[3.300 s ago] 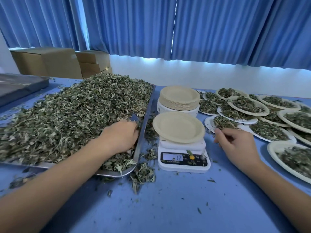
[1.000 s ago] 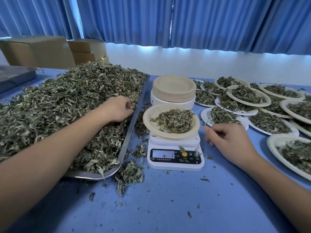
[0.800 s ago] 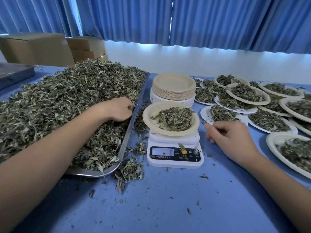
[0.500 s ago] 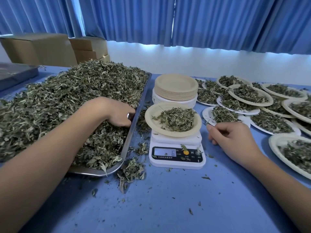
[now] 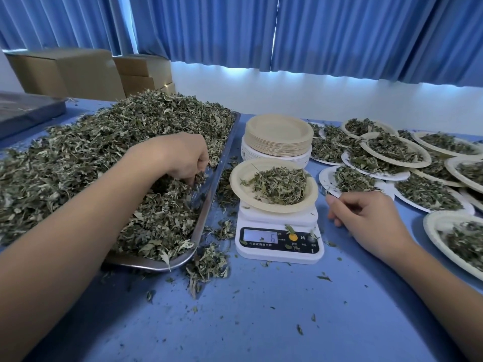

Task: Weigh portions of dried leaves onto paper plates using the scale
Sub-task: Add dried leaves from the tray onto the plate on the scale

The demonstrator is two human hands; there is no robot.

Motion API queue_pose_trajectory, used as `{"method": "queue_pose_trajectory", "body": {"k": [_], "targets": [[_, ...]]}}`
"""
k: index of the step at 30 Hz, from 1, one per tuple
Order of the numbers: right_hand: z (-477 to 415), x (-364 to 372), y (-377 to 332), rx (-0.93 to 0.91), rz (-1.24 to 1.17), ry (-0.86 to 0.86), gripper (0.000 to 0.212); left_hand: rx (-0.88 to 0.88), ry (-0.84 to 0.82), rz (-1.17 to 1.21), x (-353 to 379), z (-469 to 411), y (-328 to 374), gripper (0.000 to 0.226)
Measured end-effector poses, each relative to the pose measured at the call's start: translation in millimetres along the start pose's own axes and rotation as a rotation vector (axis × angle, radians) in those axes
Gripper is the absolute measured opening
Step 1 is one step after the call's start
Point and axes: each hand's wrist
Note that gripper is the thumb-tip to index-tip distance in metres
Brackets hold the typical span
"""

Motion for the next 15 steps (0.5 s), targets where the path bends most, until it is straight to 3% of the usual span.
{"method": "queue_pose_trajectory", "body": {"k": [6, 10, 15], "targets": [[-0.1, 0.4, 0.2, 0.008, 0.006, -0.007, 0.04, 0.029, 0.125, 0.171, -12.3, 0.4, 1.7, 0.028], [0.5, 0.2, 0.1, 0.009, 0.012, -0.009, 0.041, 0.029, 0.118, 0.203, -14.9, 1.6, 0.2, 0.025], [0.9, -0.7, -1.2, 0.005, 0.015, -0.018, 0.041, 0.055, 0.24, 0.404, -14.7, 1.5, 3.2, 0.023]]}}
Point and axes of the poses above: each hand's wrist, its own z-axis away from the middle knuckle, its own x-axis out of the palm, y = z × x, and after that the axes turned 3 degrees about z, right-handed
